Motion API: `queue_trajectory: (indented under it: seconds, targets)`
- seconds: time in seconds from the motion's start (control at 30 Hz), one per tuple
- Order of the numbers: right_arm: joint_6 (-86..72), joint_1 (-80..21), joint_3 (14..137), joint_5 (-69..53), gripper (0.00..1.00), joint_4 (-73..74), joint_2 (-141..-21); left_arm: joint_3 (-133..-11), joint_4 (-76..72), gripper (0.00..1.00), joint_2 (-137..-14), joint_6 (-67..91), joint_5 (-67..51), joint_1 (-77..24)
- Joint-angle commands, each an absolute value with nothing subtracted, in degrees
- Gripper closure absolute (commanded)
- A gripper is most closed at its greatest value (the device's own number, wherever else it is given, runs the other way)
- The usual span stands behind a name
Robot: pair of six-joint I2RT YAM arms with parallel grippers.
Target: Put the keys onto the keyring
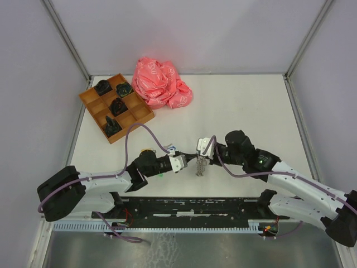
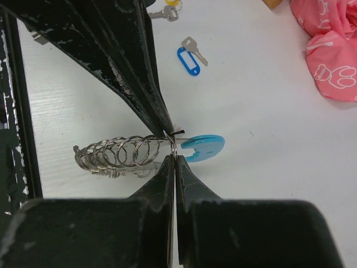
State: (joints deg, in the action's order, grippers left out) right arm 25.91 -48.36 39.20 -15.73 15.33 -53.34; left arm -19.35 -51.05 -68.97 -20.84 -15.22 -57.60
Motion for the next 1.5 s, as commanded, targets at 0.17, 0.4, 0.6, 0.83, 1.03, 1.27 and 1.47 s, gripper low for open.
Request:
queue_trajectory:
  seconds: [0.17,0.4,0.6,0.83,1.03,1.27,1.47]
  targets:
    - [36.2,-48.2,50.0,-22.8,0.99,26.7,-59.0,-22.9,-48.1,0.97,-67.1,-23.8,-20.3,-57.7]
    - [37.7,-48.3,54.0,-26.3,0.99,29.8,-63.0,-24.3,-47.3,0.97,-68.8,-24.2,-22.8,-57.8]
    - [38.2,-48.3,55.5,-28.0,0.99,31.4,-65.6,-24.9,-47.2,0.97,-69.4,-24.2,-23.8,-57.7]
    - [34.0,-47.7,51.0,-23.6,0.86,25.5,-60.1,-21.8,-52.4,0.97,-69.0,-21.2,-17.3,-57.7]
    - [28.1,-43.4,46.0,-23.9,0.73,21.0,-53.7,-19.4,-56.0,0.97,-68.8,-19.2,-13.7,-57.8]
    - [20.3,-39.1,37.9,-28.1,0.59,12.1,-46.8,-17.9,-59.8,0.97,-69.4,-16.7,-11.4,-57.7]
    - [13.4,-38.3,26.6,-27.7,0.57,-5.2,-41.4,-16.6,-63.6,0.97,-70.0,-14.6,-10.8,-57.7]
